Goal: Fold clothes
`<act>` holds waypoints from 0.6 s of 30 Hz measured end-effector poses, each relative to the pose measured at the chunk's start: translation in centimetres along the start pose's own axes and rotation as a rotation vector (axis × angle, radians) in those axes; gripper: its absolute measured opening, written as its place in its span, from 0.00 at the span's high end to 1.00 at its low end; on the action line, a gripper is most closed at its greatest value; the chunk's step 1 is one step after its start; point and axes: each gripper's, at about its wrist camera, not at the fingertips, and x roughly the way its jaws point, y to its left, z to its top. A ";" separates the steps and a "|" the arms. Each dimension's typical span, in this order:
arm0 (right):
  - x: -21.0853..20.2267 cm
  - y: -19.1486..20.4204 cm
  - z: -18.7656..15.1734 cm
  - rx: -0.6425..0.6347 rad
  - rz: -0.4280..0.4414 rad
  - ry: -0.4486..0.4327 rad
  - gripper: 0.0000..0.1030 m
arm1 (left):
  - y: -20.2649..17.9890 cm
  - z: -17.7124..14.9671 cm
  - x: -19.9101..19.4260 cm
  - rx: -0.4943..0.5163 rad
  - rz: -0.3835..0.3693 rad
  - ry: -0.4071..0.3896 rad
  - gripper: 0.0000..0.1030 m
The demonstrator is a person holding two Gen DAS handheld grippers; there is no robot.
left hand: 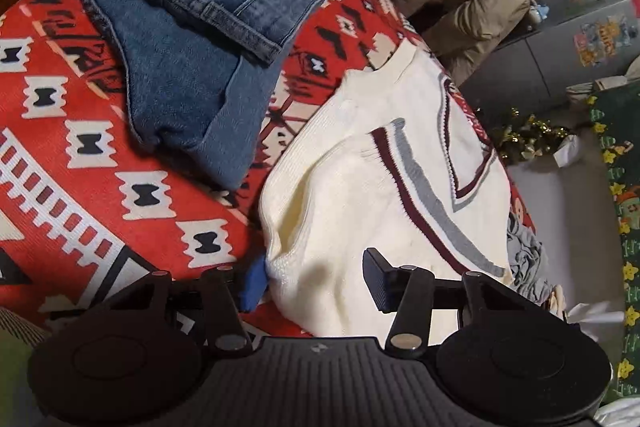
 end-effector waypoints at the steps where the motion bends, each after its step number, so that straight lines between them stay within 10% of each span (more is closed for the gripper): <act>1: -0.3 -0.1 0.1 0.010 0.002 -0.020 0.61 | 0.2 0.0 -0.1 -0.017 -0.014 -0.008 0.55; 18: 1.1 -1.4 -0.4 0.218 0.177 0.083 0.53 | -0.3 0.1 1.1 0.025 0.023 0.014 0.55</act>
